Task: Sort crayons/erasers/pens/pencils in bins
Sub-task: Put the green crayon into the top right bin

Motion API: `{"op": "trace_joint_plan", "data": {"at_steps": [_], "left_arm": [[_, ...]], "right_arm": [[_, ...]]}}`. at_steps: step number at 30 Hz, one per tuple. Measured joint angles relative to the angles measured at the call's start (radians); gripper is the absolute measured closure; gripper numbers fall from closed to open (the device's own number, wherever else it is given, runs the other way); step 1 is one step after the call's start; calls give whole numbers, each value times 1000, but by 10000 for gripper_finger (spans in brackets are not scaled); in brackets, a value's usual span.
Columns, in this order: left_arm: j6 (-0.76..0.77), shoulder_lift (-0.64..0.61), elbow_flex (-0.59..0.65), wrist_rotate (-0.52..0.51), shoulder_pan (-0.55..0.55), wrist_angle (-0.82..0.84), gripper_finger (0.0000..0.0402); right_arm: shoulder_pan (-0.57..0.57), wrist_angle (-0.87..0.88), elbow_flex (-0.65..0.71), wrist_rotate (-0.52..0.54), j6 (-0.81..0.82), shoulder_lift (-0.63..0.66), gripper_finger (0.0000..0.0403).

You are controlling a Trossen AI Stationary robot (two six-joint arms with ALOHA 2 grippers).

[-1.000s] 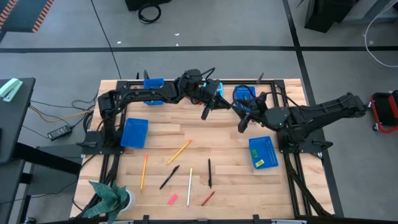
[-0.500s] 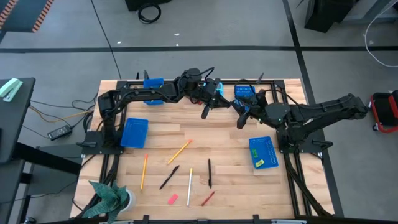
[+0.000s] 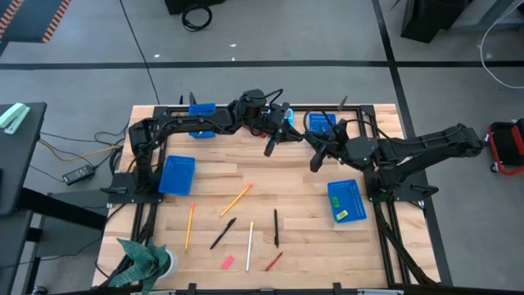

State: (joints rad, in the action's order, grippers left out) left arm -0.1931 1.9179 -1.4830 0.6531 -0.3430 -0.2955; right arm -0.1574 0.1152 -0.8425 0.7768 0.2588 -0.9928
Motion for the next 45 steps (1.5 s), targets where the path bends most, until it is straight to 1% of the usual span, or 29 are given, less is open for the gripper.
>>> {"op": "trace_joint_plan", "data": {"at_steps": [5, 9, 13, 16, 18, 21, 24, 29, 32, 34, 36, 41, 45], "left_arm": [[4, -1, 0, 1, -50, 22, 310], [17, -3, 0, -2, -102, 68, 286], [-15, -36, 0, -1, -149, 227, 272], [-72, -60, 0, 0, -166, 359, 271], [-108, -64, 0, 0, -166, 434, 277], [-134, -64, 0, -2, -142, 502, 290], [-144, -65, 0, -28, -103, 553, 303], [-181, -65, 0, -79, -35, 650, 318], [-221, -65, 0, -161, 1, 722, 327], [-238, -65, 0, -220, 22, 757, 332], [-248, -65, 0, -256, 37, 775, 337], [-246, -65, 0, -276, 45, 794, 349], [-238, -65, 0, -276, 44, 788, 355]], "right_arm": [[9, 25, 0, 20, 1, 1, 369], [37, 50, 0, 22, 35, 1, 365], [78, 141, 0, 27, 92, 2, 364], [147, 262, 0, 35, 182, 2, 363], [215, 357, 0, 24, 247, 0, 363], [338, 495, 0, -48, 328, -11, 363], [464, 573, 0, -159, 352, -29, 362], [639, 553, 0, -363, 290, -76, 362], [714, 551, 0, -461, 252, -128, 362], [747, 551, 0, -494, 228, -167, 362], [777, 551, 0, -527, 203, -202, 362], [851, 549, 0, -613, 159, -285, 361], [889, 547, 0, -621, 129, -332, 361]]}}
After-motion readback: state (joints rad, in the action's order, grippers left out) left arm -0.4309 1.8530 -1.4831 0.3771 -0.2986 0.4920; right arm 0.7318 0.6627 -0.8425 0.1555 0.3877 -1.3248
